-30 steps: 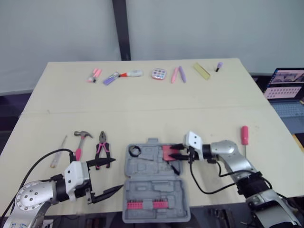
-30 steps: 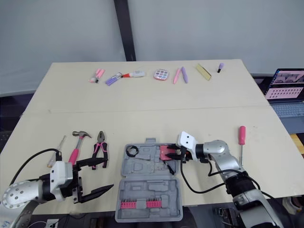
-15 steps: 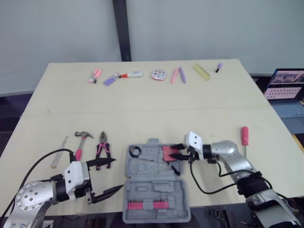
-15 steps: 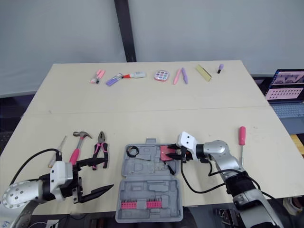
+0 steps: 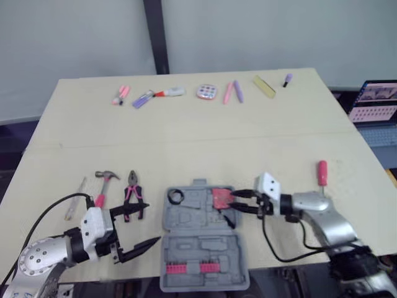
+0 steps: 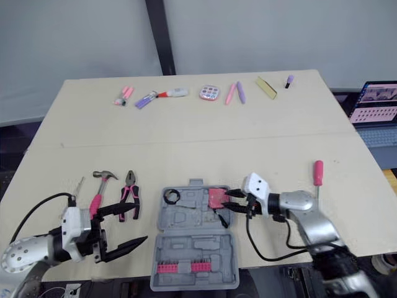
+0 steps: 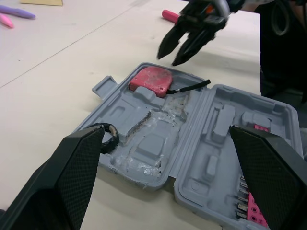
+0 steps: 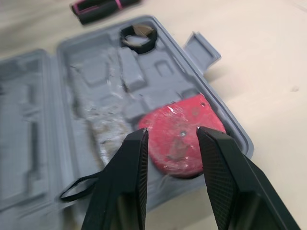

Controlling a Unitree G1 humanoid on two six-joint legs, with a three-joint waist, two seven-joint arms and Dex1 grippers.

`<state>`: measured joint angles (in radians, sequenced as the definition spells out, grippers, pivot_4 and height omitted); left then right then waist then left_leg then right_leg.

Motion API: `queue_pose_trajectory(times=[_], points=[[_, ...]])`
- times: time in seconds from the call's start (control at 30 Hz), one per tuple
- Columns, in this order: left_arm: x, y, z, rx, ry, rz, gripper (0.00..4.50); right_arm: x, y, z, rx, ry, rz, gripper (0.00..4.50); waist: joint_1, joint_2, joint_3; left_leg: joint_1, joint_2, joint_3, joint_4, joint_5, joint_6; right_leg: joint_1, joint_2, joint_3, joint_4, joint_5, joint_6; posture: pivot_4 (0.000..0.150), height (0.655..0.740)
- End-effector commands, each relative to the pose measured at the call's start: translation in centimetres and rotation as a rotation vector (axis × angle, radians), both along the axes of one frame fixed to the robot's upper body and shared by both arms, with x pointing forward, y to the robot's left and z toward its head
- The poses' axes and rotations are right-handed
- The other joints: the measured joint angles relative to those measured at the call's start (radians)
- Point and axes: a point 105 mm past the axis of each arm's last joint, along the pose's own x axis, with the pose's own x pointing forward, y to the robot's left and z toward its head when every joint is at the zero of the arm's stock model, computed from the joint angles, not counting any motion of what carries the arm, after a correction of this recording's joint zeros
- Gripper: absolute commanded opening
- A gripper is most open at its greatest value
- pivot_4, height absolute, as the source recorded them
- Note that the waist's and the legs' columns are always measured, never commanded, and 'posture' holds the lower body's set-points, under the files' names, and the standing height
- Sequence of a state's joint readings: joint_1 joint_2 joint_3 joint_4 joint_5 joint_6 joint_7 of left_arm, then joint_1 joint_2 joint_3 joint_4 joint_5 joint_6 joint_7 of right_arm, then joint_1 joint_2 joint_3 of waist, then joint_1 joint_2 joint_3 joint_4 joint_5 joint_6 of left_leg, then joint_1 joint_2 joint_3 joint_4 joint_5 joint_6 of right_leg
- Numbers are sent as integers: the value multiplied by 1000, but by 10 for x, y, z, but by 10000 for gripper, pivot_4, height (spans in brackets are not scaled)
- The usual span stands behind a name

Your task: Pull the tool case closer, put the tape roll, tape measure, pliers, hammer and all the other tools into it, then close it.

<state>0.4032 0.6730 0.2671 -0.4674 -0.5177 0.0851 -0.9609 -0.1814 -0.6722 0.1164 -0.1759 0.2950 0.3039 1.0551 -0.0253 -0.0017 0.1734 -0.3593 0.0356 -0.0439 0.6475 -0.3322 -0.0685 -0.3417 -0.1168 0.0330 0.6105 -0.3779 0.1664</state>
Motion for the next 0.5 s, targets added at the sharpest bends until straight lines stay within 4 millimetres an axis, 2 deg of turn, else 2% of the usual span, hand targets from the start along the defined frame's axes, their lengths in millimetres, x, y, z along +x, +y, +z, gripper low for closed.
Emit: queue_pose_trajectory(times=[0.03, 0.17, 0.3, 0.4, 0.5], points=[[-11, 7, 5, -17, 34, 38, 45000, -26, -9, 17, 11, 26, -5, 17124, 0, -1, 1, 0, 0, 0, -1, 0, 0, 0, 0, 0, -1, 0, 0, 1500, 7400], [-29, 12, -4, -17, 107, 91, 45000, -55, -27, 10, 11, 143, -88, 17124, 0, -4, 2, -1, 0, 1, -1, -1, 1, 1, 0, 0, -5, 0, 0, 1500, 7400], [-47, 21, -15, -7, 163, 152, 45000, -85, -46, -9, -15, 273, -173, 17124, 3, -6, 4, -1, 0, 2, 0, -2, 1, 3, 0, 0, -8, 1, 1, 1500, 7400], [-52, 25, -16, 4, 162, 187, 45000, -104, -57, -19, -51, 363, -173, 25387, 3, -8, 5, 0, 0, 2, 1, -4, 5, 3, 1, 1, -8, 1, -1, 1500, 7400], [-59, 30, -20, 12, 176, 207, 45000, -117, -67, -25, -78, 411, -171, 40595, 4, -9, 5, 0, 0, 2, 1, -4, 5, 4, 1, 1, -9, 0, -6, 1500, 7400]])
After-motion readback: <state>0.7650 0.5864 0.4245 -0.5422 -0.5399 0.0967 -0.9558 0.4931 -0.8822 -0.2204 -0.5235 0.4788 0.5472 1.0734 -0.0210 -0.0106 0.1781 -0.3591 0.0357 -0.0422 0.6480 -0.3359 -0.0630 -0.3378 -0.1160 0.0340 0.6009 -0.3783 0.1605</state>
